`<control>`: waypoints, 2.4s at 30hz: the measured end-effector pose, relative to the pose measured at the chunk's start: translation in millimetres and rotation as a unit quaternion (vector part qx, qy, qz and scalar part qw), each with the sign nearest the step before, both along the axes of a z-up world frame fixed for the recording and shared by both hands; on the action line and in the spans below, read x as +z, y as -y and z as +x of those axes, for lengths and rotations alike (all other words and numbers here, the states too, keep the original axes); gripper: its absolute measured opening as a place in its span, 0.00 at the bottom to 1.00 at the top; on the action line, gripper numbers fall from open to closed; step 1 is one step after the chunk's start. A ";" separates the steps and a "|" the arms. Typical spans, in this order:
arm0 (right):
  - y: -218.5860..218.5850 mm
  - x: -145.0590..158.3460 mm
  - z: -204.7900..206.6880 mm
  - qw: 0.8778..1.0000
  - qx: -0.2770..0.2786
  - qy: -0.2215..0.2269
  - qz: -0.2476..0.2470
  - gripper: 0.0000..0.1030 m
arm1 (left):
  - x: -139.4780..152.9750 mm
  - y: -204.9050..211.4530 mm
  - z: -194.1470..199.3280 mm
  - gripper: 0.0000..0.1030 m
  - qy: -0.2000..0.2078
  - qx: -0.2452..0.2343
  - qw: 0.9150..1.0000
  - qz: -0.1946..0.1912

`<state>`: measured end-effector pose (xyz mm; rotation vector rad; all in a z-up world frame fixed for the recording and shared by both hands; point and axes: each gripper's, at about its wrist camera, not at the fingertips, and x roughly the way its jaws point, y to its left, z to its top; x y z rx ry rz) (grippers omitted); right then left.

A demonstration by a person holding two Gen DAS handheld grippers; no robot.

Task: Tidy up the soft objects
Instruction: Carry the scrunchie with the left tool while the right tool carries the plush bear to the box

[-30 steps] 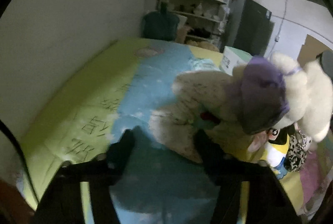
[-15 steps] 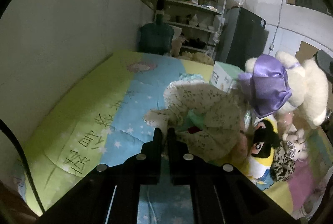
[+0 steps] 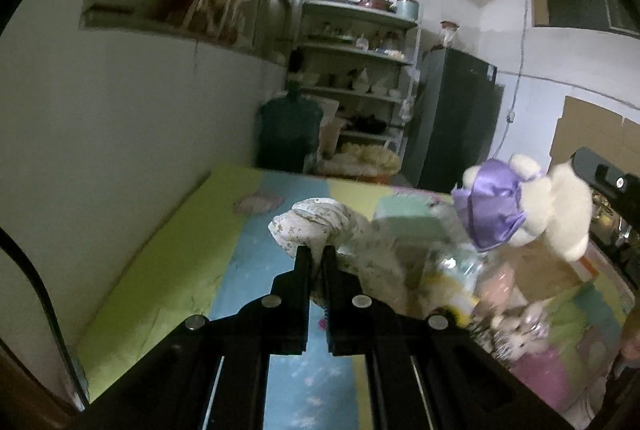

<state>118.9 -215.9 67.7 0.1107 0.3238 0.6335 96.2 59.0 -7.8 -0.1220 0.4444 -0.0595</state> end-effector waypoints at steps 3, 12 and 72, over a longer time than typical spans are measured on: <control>11.0 6.5 -2.3 1.000 -0.011 0.010 0.000 0.04 | 13.5 10.1 0.2 0.06 0.015 -0.010 1.000 0.004; 56.6 19.7 -10.1 0.998 -0.054 0.026 0.010 0.04 | 47.6 58.2 26.0 0.06 0.045 -0.055 0.997 0.014; 292.1 -68.7 20.5 0.956 -0.280 -0.077 0.044 0.04 | -5.1 332.6 122.4 0.06 -0.079 -0.214 0.974 -0.004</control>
